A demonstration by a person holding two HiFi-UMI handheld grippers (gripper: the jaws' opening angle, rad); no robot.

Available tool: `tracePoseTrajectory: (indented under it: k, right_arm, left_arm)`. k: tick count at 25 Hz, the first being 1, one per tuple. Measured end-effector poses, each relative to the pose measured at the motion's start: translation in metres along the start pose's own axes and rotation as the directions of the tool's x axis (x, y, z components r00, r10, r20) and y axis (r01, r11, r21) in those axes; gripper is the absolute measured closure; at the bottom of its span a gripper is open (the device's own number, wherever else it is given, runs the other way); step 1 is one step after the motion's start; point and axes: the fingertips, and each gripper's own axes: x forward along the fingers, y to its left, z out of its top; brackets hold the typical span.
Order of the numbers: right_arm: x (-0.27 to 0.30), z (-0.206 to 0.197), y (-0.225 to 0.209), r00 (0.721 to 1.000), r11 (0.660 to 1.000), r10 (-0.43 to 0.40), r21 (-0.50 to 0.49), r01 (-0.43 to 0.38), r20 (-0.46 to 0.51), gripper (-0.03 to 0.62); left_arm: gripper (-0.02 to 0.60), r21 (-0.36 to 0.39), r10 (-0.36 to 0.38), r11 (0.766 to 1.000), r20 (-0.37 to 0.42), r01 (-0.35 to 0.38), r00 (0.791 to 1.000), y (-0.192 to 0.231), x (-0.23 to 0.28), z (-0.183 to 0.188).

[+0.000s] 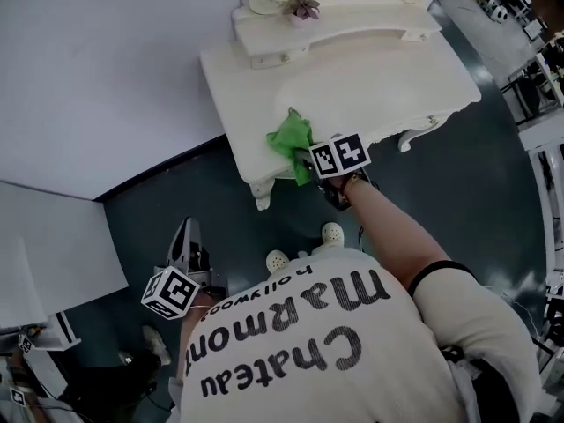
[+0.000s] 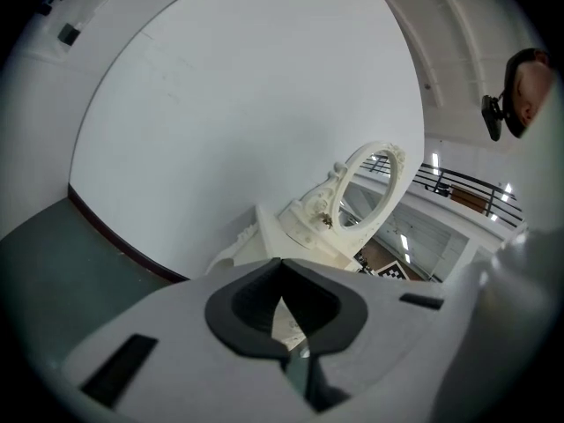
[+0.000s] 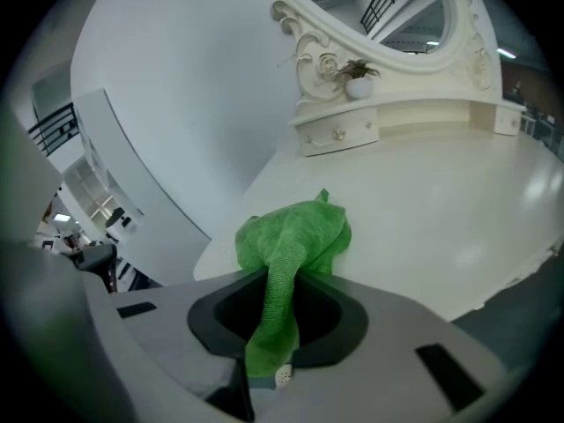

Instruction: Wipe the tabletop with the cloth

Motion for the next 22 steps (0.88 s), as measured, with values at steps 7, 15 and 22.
tracePoseTrajectory:
  k: [7, 15, 22]
  right_arm:
    - [-0.048, -0.009, -0.073, 0.990, 0.982, -0.140, 0.134, 0.137, 0.012, 0.505]
    - [-0.066, -0.007, -0.096, 0.992, 0.967, -0.114, 0.234, 0.098, 0.055, 0.501]
    - [-0.127, 0.020, -0.075, 0.916, 0.857, 0.075, 0.444, -0.261, 0.394, 0.499]
  left_arm:
    - [0.574, 0.008, -0.046, 0.999, -0.019, 0.046, 0.999, -0.020, 0.002, -0.005]
    - [0.574, 0.032, 0.012, 0.999, -0.018, -0.011, 1.000, -0.044, -0.020, -0.030]
    - [0.574, 0.051, 0.036, 0.998, -0.006, -0.036, 0.999, -0.094, -0.022, -0.074]
